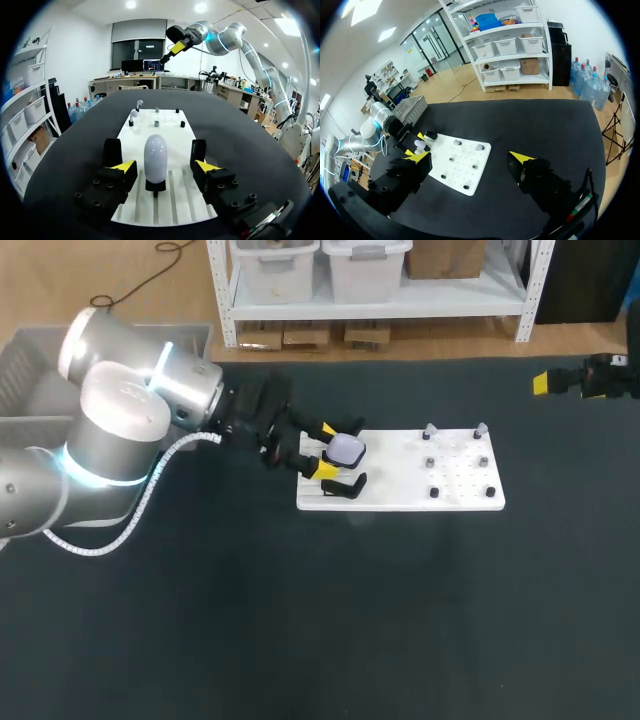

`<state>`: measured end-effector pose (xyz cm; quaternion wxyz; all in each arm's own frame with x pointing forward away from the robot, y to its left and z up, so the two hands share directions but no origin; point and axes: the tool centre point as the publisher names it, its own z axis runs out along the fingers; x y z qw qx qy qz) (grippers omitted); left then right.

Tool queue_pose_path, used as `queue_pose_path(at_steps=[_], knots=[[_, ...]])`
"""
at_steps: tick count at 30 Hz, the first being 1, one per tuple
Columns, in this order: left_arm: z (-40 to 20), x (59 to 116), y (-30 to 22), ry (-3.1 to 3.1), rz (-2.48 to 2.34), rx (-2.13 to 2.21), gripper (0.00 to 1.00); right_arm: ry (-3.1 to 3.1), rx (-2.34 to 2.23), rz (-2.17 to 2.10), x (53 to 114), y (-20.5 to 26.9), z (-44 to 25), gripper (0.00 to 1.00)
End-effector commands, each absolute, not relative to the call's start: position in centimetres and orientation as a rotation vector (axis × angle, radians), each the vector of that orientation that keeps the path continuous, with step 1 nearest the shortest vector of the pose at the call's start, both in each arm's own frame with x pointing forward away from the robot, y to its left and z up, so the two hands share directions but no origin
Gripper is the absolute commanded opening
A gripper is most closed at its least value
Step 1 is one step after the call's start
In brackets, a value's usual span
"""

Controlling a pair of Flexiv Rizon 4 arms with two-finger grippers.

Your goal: Pick up each earbud case from the left stands, insert the matching earbuds, close the lid, and place the case in the box.

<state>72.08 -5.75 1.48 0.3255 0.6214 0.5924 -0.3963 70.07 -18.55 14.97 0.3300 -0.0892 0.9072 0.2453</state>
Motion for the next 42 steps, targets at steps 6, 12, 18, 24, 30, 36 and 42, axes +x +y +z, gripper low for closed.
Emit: queue_pose_path(at_steps=[6, 12, 18, 24, 30, 36, 42], knots=[[1.53, 72.09, -5.79, 1.548, -1.031, 1.62, 0.67, 2.372, -0.234, 0.642, 70.04, -18.58, 14.98, 1.0], [1.48, 72.14, -5.85, 1.551, -1.032, 1.621, 0.52, 2.372, -0.234, 0.642, 70.04, -18.58, 14.98, 1.0], [1.46, 72.14, -5.96, 1.55, -1.039, 1.623, 0.49, 2.372, -0.234, 0.642, 70.04, -18.58, 14.98, 1.0], [1.47, 72.21, -6.06, 1.552, -1.04, 1.619, 0.5, 2.372, -0.234, 0.642, 70.04, -18.58, 14.98, 1.0], [1.47, 72.19, -6.14, 1.552, -1.042, 1.618, 0.49, 2.372, -0.234, 0.642, 70.04, -18.58, 14.98, 1.0], [1.49, 72.14, -6.27, 1.55, -1.045, 1.621, 0.48, 2.372, -0.234, 0.642, 70.04, -18.58, 14.98, 1.0], [1.44, 72.11, -6.35, 1.552, -1.048, 1.624, 0.4, 2.372, -0.234, 0.642, 70.04, -18.58, 14.98, 1.0]])
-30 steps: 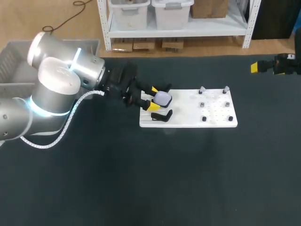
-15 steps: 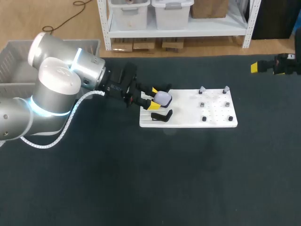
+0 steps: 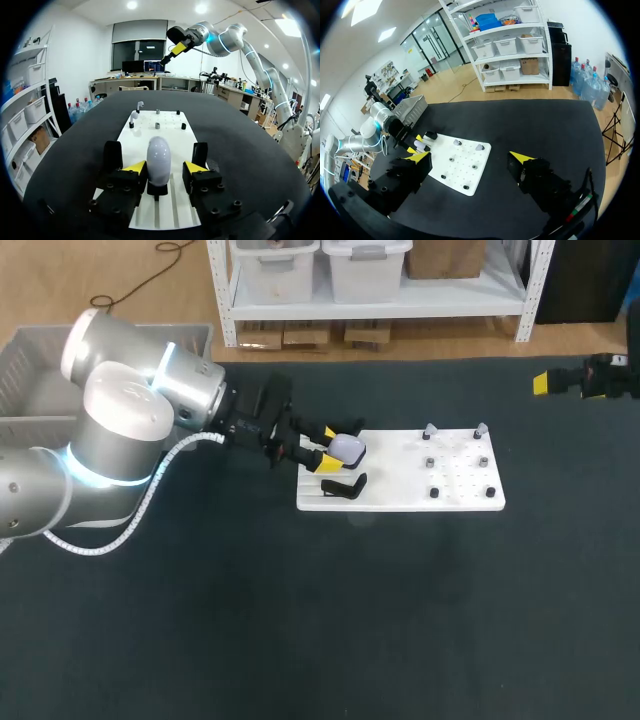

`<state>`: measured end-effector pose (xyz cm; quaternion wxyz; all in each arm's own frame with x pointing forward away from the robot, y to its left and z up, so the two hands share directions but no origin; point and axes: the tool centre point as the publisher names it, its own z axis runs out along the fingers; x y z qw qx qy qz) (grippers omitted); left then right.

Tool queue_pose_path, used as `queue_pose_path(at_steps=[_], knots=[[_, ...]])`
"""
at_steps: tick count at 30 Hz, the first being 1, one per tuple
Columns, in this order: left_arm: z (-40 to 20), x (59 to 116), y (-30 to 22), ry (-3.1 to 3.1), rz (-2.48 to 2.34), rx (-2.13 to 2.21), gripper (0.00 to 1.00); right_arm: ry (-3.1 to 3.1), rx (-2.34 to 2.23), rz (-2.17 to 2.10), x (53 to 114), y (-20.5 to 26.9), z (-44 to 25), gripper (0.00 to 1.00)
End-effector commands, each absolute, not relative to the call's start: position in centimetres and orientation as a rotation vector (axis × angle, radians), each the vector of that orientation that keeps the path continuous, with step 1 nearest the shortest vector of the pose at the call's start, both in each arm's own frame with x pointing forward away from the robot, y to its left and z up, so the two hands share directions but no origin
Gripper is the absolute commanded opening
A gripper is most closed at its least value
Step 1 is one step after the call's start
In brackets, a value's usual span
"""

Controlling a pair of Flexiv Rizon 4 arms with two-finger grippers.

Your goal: Pick up each earbud case from the left stands, insert the matching earbuds, close the lid, and place the case in the box.

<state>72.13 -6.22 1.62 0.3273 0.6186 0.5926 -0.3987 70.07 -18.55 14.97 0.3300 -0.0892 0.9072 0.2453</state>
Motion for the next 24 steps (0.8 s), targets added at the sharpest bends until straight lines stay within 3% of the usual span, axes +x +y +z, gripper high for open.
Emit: queue_pose_path(at_steps=[1, 3, 5, 7, 24], knots=[[1.4, 72.1, -6.4, 1.552, -1.048, 1.625, 0.4, 2.372, -0.234, 0.642, 70.0, -18.6, 15.0, 1.0], [1.4, 72.1, -6.4, 1.552, -1.048, 1.626, 0.35, 2.372, -0.234, 0.642, 70.0, -18.6, 15.0, 1.0], [1.4, 72.1, -6.4, 1.552, -1.046, 1.626, 0.1, 2.372, -0.234, 0.642, 70.0, -18.6, 15.0, 1.0], [1.5, 72.2, -6.4, 1.551, -1.043, 1.625, 0.0, 2.372, -0.234, 0.642, 70.0, -18.6, 15.0, 1.0], [3.8, 73.0, -5.0, 1.521, -1.017, 1.567, 0.0, 2.372, -0.234, 0.642, 70.0, -18.6, 15.0, 1.0]])
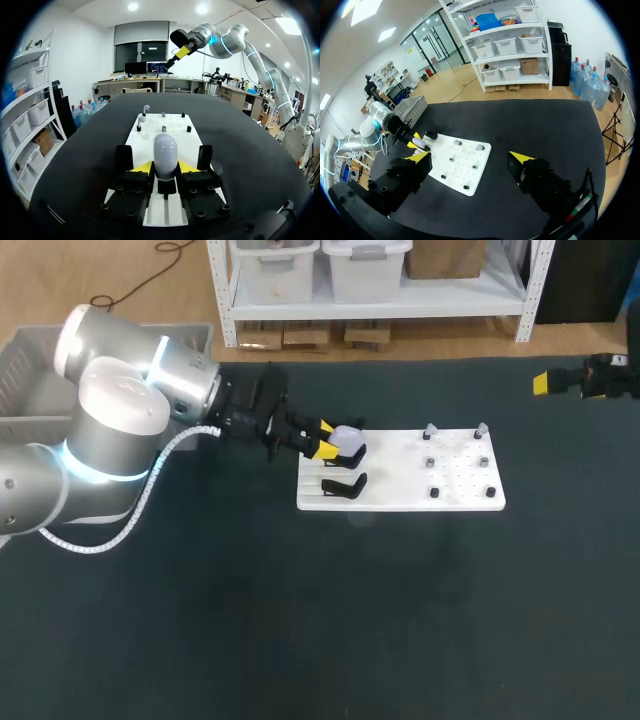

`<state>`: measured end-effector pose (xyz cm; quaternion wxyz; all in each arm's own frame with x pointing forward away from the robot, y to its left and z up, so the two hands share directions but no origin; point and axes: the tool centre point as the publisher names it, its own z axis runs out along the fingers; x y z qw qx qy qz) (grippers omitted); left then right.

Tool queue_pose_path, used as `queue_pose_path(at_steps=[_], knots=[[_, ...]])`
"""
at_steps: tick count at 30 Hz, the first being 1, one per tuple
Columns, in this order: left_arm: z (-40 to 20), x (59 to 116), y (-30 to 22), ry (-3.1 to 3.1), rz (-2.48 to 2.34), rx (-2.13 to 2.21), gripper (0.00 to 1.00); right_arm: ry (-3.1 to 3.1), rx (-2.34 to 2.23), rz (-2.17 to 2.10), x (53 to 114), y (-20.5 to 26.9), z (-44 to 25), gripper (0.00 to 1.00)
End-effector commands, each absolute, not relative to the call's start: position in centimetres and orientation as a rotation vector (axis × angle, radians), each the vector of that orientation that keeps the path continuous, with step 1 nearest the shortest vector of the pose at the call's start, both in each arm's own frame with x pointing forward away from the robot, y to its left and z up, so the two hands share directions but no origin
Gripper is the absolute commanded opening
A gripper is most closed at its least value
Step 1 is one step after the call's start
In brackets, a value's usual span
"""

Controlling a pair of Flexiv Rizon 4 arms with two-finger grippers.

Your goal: Pick up each earbud case from the left stands, insert the matching earbuds, close the lid, and place the case in the box.

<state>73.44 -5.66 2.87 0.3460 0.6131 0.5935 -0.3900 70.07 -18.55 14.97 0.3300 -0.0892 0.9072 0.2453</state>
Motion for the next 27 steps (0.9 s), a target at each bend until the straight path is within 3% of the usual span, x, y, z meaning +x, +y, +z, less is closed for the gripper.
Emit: queue_pose_path(at_steps=[1, 27], knots=[[4.2, 73.0, -4.9, 1.51, -1.02, 1.561, 0.0, 2.372, -0.234, 0.642, 70.0, -18.6, 15.0, 1.0], [13.5, 70.5, -3.9, 1.08, -1.314, 1.507, 0.0, 2.372, -0.234, 0.642, 70.0, -18.6, 15.0, 1.0]])
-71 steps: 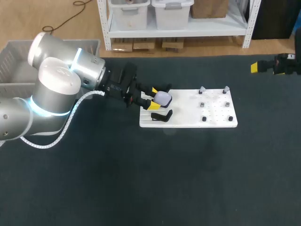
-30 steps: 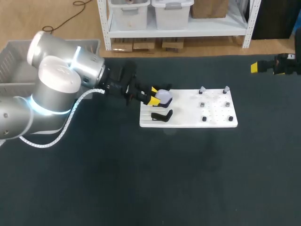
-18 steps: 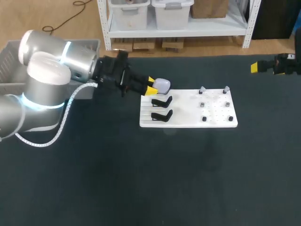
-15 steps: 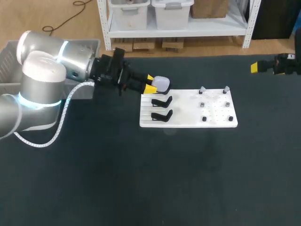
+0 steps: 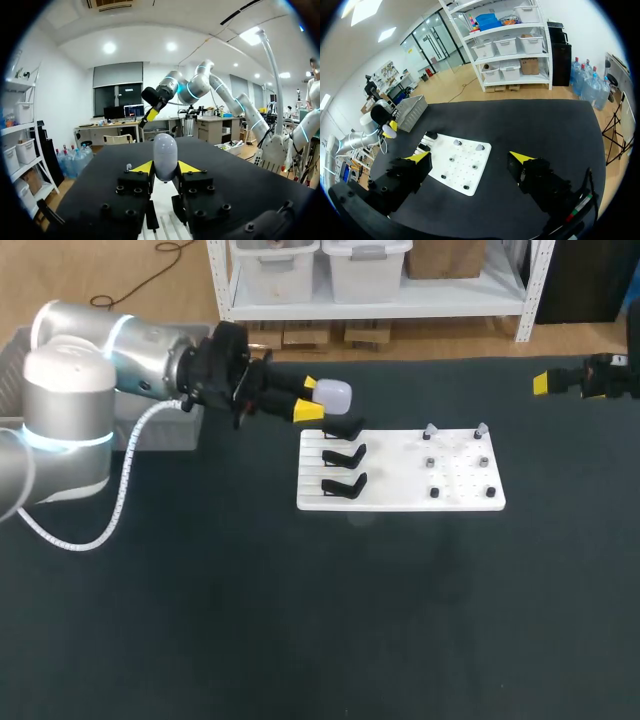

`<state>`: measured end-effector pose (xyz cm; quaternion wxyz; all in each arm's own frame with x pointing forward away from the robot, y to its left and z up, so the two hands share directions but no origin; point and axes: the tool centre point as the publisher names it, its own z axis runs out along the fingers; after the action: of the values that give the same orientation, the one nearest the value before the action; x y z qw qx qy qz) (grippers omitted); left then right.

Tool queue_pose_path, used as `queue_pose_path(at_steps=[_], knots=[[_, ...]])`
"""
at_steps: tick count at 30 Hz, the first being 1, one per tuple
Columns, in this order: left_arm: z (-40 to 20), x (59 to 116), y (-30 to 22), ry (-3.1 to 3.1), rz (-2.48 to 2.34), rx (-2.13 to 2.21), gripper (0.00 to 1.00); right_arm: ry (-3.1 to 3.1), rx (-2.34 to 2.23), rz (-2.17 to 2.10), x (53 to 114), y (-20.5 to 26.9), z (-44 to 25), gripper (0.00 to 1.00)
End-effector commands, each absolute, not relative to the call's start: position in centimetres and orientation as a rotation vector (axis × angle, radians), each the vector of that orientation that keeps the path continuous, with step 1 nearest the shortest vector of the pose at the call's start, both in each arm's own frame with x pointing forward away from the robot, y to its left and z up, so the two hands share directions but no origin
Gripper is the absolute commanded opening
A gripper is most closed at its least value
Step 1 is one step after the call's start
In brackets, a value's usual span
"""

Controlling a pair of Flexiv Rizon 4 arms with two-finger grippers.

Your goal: Pick up each earbud case from the left stands, insert the matching earbuds, close the lid, and place the case in the box.

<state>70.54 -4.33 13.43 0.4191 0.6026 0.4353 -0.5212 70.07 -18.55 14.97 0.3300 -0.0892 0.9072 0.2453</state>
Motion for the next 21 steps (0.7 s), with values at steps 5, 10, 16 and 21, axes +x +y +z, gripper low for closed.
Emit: queue_pose_path(at_steps=[5, 10, 16, 21], knots=[[14.1, 70.04, -3.43, 1.062, -1.313, 1.497, 0.0, 2.372, -0.234, 0.642, 70.04, -18.58, 14.98, 1.0], [14.24, 69.92, -3.35, 1.061, -1.301, 1.497, 0.0, 2.372, -0.234, 0.642, 70.04, -18.58, 14.98, 1.0], [14.24, 69.92, -3.35, 1.061, -1.301, 1.497, 0.0, 2.372, -0.234, 0.642, 70.04, -18.58, 14.98, 1.0], [14.24, 69.92, -3.35, 1.061, -1.301, 1.497, 0.0, 2.372, -0.234, 0.642, 70.04, -18.58, 14.98, 1.0]])
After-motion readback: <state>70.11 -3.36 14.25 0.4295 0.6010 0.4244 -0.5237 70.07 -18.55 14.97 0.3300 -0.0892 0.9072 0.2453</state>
